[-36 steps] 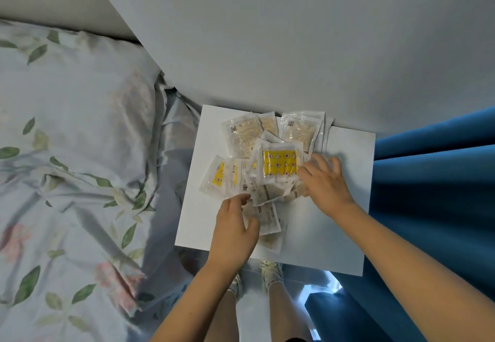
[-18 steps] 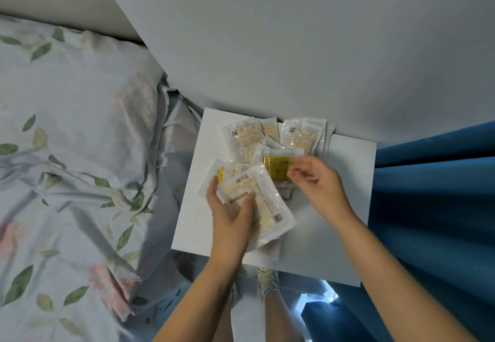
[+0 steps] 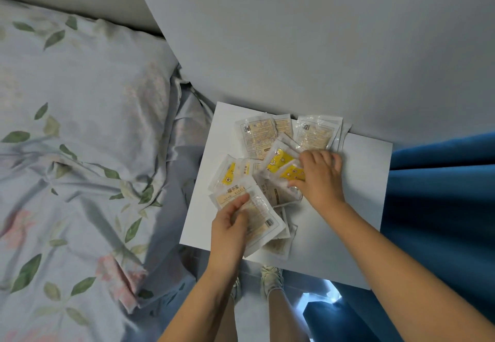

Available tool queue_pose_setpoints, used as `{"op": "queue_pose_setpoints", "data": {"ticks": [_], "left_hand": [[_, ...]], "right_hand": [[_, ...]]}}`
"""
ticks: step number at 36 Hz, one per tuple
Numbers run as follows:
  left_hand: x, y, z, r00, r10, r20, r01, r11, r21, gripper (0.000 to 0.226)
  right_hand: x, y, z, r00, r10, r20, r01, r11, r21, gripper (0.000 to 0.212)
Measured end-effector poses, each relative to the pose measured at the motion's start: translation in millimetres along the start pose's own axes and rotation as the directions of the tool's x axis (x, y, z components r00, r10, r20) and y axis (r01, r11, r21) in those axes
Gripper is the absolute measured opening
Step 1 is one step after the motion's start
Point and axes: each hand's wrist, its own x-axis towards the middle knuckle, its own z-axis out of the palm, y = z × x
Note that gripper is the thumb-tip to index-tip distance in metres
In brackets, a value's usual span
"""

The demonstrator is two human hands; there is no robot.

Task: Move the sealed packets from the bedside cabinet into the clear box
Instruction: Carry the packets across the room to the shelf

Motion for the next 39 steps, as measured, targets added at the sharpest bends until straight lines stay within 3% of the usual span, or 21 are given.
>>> {"op": "queue_pose_setpoints", "data": {"ticks": [2,4,5,7,9,10,13,16,18,20,22,25,28,30,34,37,39], "left_hand": [[-1,3,0,1.0,-0.003,0.009,0.003,1.0,0.005,0.041],[-1,4,-1,1.0,0.009,0.015,-0.009,1.0,0.011,0.038],[0,4,-1,1.0,0.016,0.023,-0.016,1.0,0.009,0.034],[1,4,-1,0.998,0.037,0.051,-0.037,0.999,-0.008,0.026],[0,9,1,0.993,0.04,0.108,-0.034,0.998,-0.052,0.02],[-1,11,1,0.989,0.036,0.146,-0.025,0.997,-0.078,0.016],[-4,11,4,0.969,0.01,0.248,0.028,0.988,-0.149,0.024],[-6,9,5,0.983,0.001,0.181,0.026,0.989,-0.146,0.029],[-5,7,5,0.991,0.03,0.127,-0.015,0.993,-0.115,0.019],[-3,7,1,0.996,0.018,0.082,-0.007,0.992,-0.129,0.017],[-2,7,-3,0.998,-0.006,0.056,0.015,0.987,-0.16,0.023],[1,7,-9,0.999,-0.019,0.039,0.027,0.974,-0.223,0.027],[4,6,-14,0.999,-0.043,0.022,0.047,0.964,-0.261,0.021],[6,4,-17,0.998,-0.06,0.011,0.06,0.961,-0.271,0.018],[8,4,-23,0.997,-0.071,-0.005,0.067,0.96,-0.272,0.02],[9,2,-25,0.998,-0.068,-0.01,0.062,0.96,-0.272,0.019],[10,3,-25,0.998,-0.069,-0.014,0.063,0.96,-0.272,0.022]], "right_hand": [[-8,3,0,0.997,0.067,0.022,-0.07,0.981,0.184,0.045],[-17,5,-4,0.979,0.182,0.093,-0.204,0.891,0.406,0.041],[-22,4,-8,0.964,0.233,0.129,-0.265,0.803,0.533,0.038],[-31,-2,-22,0.93,0.283,0.234,-0.353,0.512,0.783,0.024],[-41,-13,-37,0.904,0.24,0.353,-0.407,0.238,0.882,0.01],[-47,-19,-45,0.901,0.182,0.395,-0.426,0.192,0.884,0.011],[-58,-34,-64,0.852,-0.042,0.522,-0.492,0.279,0.825,0.018],[-60,-42,-69,0.796,-0.154,0.586,-0.495,0.393,0.775,0.015],[-53,-39,-66,0.864,-0.042,0.501,-0.427,0.464,0.776,0.01],[-41,-33,-61,0.936,0.145,0.319,-0.347,0.509,0.787,0.003],[-26,-27,-49,0.947,0.27,0.176,-0.303,0.564,0.768,0.021],[-4,-23,-23,0.948,0.276,0.157,-0.314,0.745,0.589,0.053],[4,-26,-6,0.942,0.259,0.214,-0.319,0.89,0.325,0.07],[5,-26,2,0.933,0.291,0.21,-0.342,0.9,0.271,0.072],[3,-21,6,0.895,0.348,0.279,-0.439,0.796,0.418,0.065],[1,-15,2,0.939,0.296,0.177,-0.343,0.845,0.409,0.048],[4,-13,-2,0.944,0.292,0.156,-0.327,0.893,0.31,0.05]]}}
